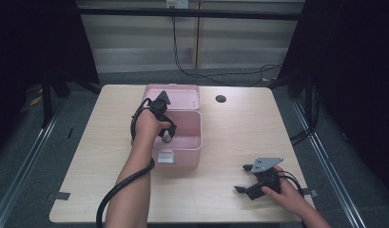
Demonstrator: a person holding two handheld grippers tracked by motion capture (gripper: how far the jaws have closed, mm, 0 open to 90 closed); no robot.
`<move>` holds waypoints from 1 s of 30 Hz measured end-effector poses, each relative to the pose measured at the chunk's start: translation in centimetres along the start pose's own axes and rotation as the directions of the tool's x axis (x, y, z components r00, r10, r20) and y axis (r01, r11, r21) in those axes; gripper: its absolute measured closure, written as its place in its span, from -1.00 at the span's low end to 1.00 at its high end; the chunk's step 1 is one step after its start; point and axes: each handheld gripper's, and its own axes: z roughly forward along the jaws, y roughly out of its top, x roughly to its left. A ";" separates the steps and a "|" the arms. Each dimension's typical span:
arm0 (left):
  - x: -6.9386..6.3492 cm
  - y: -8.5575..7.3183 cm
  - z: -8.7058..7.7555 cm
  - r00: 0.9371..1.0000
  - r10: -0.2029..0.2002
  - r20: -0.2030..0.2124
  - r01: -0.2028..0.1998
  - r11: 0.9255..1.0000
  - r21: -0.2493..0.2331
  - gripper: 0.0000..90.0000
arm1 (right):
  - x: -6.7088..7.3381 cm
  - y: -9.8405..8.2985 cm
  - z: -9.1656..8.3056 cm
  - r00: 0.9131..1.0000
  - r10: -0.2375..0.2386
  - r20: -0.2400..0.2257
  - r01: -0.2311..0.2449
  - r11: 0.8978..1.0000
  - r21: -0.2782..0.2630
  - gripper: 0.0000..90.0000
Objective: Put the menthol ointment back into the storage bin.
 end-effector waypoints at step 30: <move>-1.3 -1.0 -5.9 0.994 0.104 0.039 -0.104 0.995 -0.011 -0.54 | 0.0 0.0 0.0 1.000 -0.001 -0.001 0.001 1.000 0.001 -0.73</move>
